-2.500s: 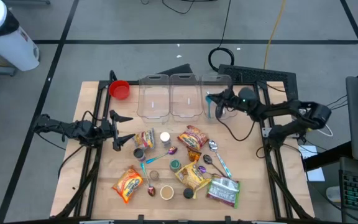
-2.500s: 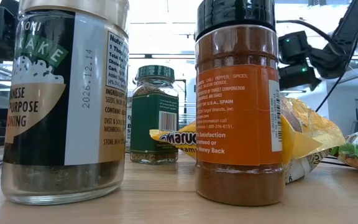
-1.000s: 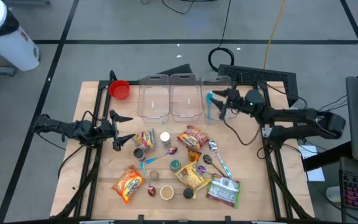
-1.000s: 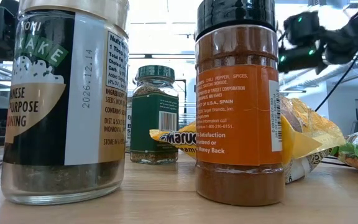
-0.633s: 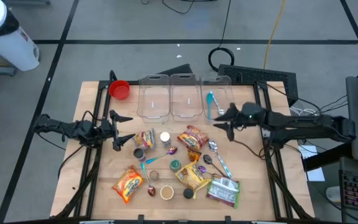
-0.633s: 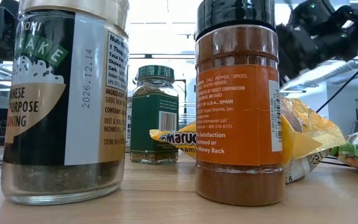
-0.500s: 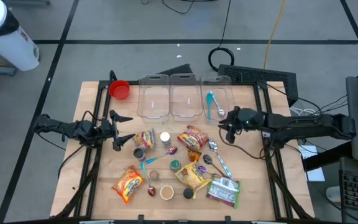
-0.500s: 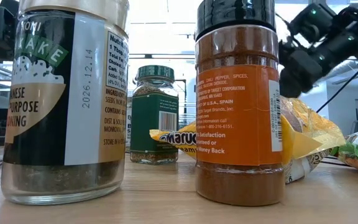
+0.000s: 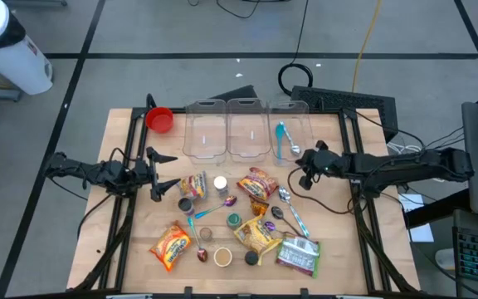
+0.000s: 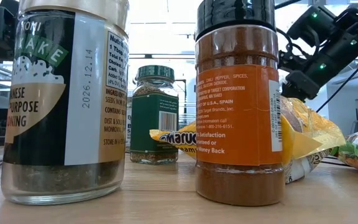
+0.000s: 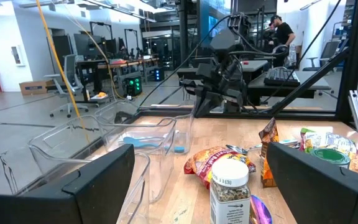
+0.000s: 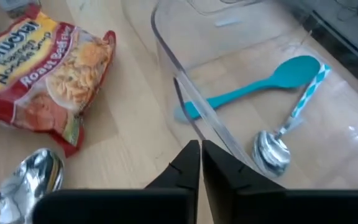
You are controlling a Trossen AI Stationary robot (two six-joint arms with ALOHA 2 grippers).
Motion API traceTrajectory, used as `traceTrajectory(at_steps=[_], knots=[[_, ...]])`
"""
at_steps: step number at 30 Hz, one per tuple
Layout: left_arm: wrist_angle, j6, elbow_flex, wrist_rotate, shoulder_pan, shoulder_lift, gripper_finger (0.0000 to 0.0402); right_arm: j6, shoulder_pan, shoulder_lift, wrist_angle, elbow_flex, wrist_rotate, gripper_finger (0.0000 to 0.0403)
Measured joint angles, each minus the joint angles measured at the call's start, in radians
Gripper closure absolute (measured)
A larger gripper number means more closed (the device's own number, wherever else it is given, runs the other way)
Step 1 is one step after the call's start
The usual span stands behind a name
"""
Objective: Pick & Place Food Item
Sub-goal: Put the blue baby spoon into the right transparent bin, then put the white spoon into the right transparent bin
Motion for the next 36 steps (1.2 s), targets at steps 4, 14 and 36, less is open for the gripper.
traceTrajectory(at_steps=[4,14,36], knots=[[0.0,0.0,0.0,0.0,0.0,0.0,0.0027,-0.001,0.0,0.059,0.085,0.0,-0.003,0.0399],[0.0,0.0,0.0,0.0,0.0,0.0,0.0027,-0.044,0.0,0.207,0.281,0.0,-0.003,0.0402],[0.0,0.0,0.0,0.0,0.0,0.0,0.0027,0.078,0.13,0.055,0.418,0.0,-0.274,0.0374]])
